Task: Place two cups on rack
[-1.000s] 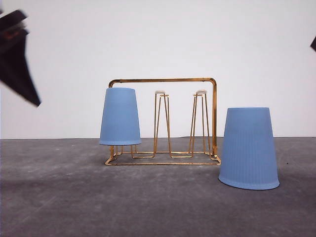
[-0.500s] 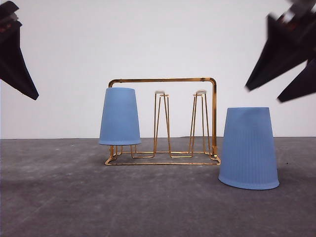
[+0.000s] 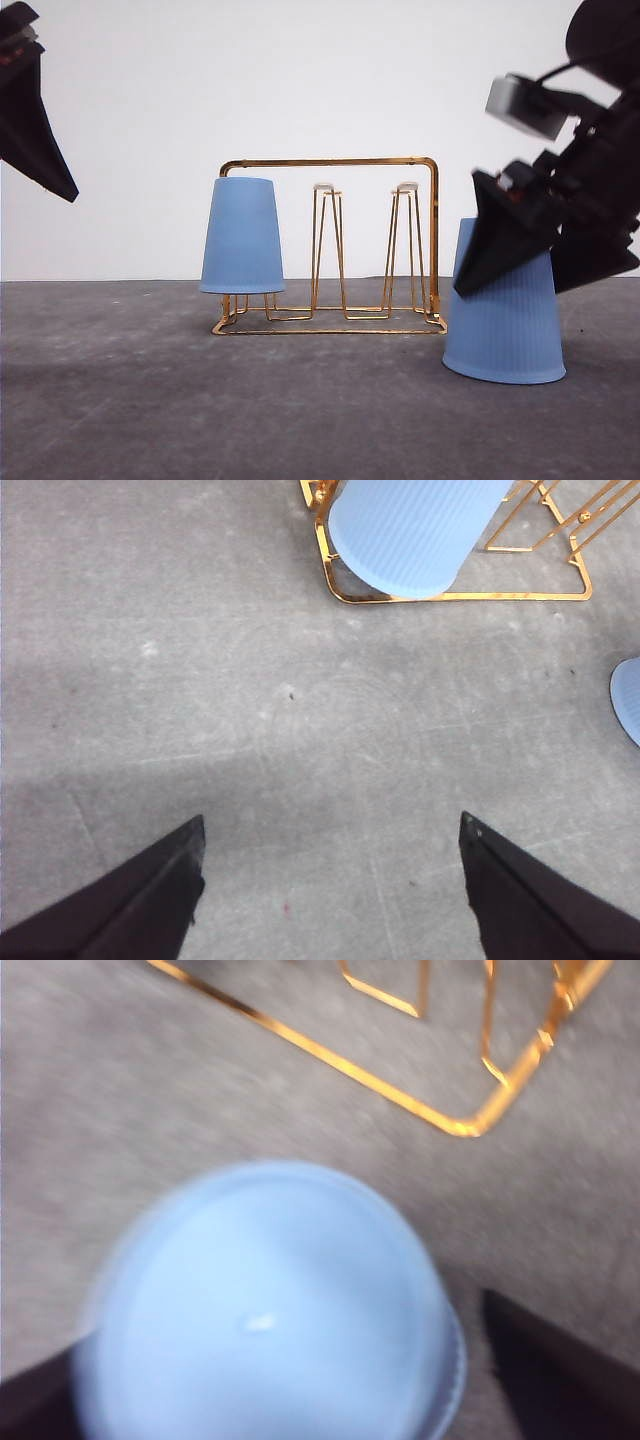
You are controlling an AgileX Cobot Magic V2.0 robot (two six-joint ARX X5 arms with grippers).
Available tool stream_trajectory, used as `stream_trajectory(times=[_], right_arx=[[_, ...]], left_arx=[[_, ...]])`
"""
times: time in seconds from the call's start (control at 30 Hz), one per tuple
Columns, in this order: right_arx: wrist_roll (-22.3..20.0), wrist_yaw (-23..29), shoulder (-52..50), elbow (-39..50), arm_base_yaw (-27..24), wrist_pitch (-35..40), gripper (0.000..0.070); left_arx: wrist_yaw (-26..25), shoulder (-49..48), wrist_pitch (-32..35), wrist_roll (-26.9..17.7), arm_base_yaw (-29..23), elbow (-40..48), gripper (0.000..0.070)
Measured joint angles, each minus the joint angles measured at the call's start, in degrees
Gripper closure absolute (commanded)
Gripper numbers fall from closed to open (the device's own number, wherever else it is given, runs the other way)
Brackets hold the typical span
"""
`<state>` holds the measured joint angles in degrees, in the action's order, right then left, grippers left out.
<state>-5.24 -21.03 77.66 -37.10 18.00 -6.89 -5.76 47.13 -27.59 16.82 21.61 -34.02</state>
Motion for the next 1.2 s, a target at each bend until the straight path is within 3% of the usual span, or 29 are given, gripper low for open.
stream_trajectory(times=[0.1, 0.23, 0.47, 0.57, 0.67, 0.93, 1.2], right_arx=[[0.1, 0.15, -0.65, -0.44, 0.0, -1.07, 0.0417], [0.16, 0.26, -3.02, -3.91, 0.0, -10.31, 0.0417], [0.18, 0.24, -5.56, -19.42, 0.01, -28.98, 0.0415], [0.18, 0.29, -5.56, -24.71, 0.47, -32.72, 0.0414], [0.12, 0.39, -5.56, -28.65, 1.34, -30.83, 0.0405], [-0.57, 2.85, -3.56, -30.12, 2.76, -16.38, 0.0379], [-0.83, 3.98, 5.65, -30.12, 3.24, -11.41, 0.0379]], left_arx=[[-0.02, 0.0, -0.01, 0.0, 0.0, 0.0, 0.0237], [0.0, 0.0, -0.03, 0.1, 0.0, 0.0, 0.0237], [-0.02, 0.0, -0.02, 0.42, 0.0, 0.0, 0.0237], [0.0, 0.0, -0.02, 0.42, 0.0, 0.0, 0.0237], [0.0, 0.0, -0.02, 0.42, 0.0, 0.0, 0.0237], [0.0, 0.0, -0.12, 0.42, 0.0, 0.0, 0.0237], [0.0, 0.0, -0.22, 0.42, 0.0, 0.0, 0.0237]])
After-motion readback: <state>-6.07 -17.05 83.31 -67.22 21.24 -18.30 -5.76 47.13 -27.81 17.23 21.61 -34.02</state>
